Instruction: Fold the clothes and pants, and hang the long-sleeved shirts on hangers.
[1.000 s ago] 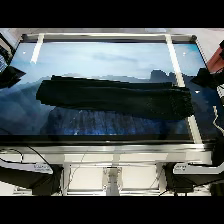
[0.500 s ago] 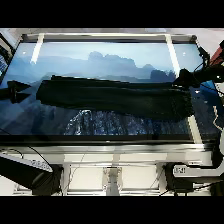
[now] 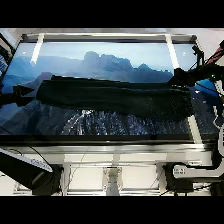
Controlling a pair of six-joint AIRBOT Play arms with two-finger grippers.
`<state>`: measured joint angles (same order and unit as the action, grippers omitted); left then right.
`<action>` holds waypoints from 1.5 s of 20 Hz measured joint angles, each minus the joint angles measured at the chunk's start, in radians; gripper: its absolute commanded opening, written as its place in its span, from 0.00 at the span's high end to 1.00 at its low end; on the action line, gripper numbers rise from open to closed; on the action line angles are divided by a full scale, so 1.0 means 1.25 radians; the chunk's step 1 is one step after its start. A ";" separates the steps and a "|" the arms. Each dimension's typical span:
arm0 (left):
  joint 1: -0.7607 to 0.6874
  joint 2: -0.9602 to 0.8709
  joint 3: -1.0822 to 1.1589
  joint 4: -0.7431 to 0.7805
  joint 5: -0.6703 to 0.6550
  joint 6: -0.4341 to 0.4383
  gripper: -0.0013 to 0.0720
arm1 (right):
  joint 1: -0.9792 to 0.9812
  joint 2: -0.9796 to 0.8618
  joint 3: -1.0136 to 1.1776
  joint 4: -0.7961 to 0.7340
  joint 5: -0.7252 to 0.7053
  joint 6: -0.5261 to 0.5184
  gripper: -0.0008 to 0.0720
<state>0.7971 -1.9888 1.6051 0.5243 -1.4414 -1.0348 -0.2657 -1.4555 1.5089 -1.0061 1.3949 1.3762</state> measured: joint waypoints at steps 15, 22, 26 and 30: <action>-0.083 -0.029 0.165 0.236 -0.025 -0.069 0.04 | 0.001 0.000 0.000 -0.031 -0.006 -0.021 0.95; -0.106 -0.042 0.171 0.269 -0.031 -0.114 0.04 | 0.001 0.000 0.000 -0.032 -0.006 -0.039 0.95; -0.118 -0.042 0.193 0.273 -0.102 -0.131 0.06 | 0.001 0.000 0.000 -0.032 -0.006 -0.042 0.95; -0.126 -0.024 0.217 0.292 -0.150 -0.171 0.06 | 0.003 0.000 0.000 -0.029 -0.006 -0.043 0.95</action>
<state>0.6392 -2.0190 1.8759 0.8898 -1.6287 -1.2480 -0.2623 -1.4555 1.5089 -1.0428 1.3869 1.3220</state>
